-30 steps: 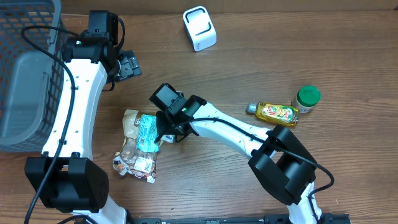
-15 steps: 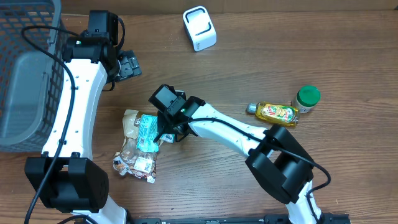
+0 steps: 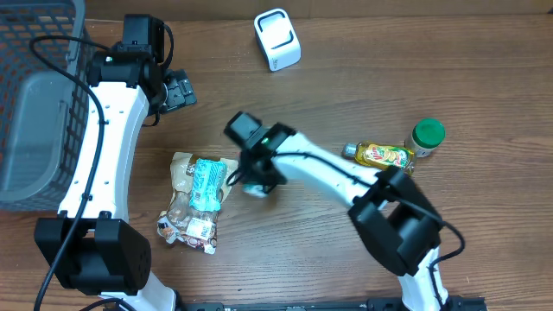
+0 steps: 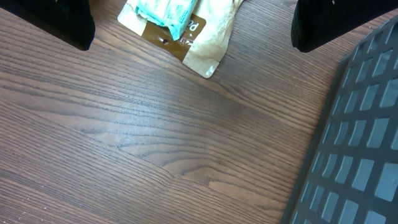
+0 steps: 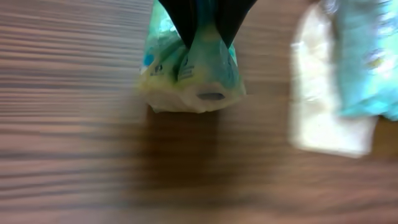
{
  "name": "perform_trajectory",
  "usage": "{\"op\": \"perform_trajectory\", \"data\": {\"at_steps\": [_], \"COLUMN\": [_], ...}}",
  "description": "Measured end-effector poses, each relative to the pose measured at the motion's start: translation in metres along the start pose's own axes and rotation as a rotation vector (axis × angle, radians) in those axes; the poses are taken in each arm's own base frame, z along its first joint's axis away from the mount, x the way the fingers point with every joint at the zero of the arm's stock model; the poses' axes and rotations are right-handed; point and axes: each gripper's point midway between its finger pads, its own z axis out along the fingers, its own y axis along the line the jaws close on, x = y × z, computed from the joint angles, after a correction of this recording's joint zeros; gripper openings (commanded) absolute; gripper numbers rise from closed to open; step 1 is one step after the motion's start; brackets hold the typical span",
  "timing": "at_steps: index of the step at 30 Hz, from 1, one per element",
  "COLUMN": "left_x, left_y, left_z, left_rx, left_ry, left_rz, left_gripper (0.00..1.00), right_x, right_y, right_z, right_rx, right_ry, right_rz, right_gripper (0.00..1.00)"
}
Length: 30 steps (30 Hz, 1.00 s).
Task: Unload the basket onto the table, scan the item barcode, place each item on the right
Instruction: 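Lift the teal pack off the pile with the right gripper, then release the teal pack onto the table and raise the right gripper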
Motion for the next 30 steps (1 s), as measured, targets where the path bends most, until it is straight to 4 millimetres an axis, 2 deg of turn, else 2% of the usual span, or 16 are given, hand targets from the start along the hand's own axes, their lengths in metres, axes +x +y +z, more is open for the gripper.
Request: {"op": "perform_trajectory", "data": {"at_steps": [3,6,15,16,18,19,22,24,30], "left_x": [0.000,0.000,0.000,0.000,0.000,0.000,0.000,0.000,0.000], "left_y": [0.000,0.000,0.000,0.000,0.000,0.000,0.000,0.000,0.000], "left_z": [0.000,0.000,0.000,0.000,0.000,0.000,0.000,0.000,0.000], "left_rx": [0.000,0.000,0.000,0.000,0.000,0.000,0.000,0.000,0.000], "left_ry": [0.000,0.000,0.000,0.000,0.000,0.000,0.000,0.000,0.000], "left_rz": [0.000,0.000,0.000,0.000,0.000,0.000,0.000,0.000,0.000], "left_gripper": [1.00,0.99,1.00,0.99,1.00,1.00,1.00,1.00,1.00], "right_x": [-0.014,-0.016,-0.016,-0.016,-0.015,-0.015,-0.015,-0.015,-0.016], "right_y": [-0.032,-0.047,-0.036,-0.036,-0.035,-0.035,-0.035,-0.035,-0.034], "right_z": [-0.010,-0.013,-0.012,-0.012,-0.012,-0.012,-0.012,-0.012,-0.012], "right_rx": [0.061,0.097,0.074,0.073,0.073,0.072,0.072,0.072,0.067], "right_ry": [0.006,0.019,0.000,0.000,-0.001,-0.001,-0.001,0.000,-0.006], "right_rz": [0.039,0.038,-0.002,-0.005,-0.006,-0.003,-0.010,-0.013,-0.015], "right_gripper": [0.04,0.04,0.04,0.11,0.37,0.47,0.63,0.67,0.68]}}
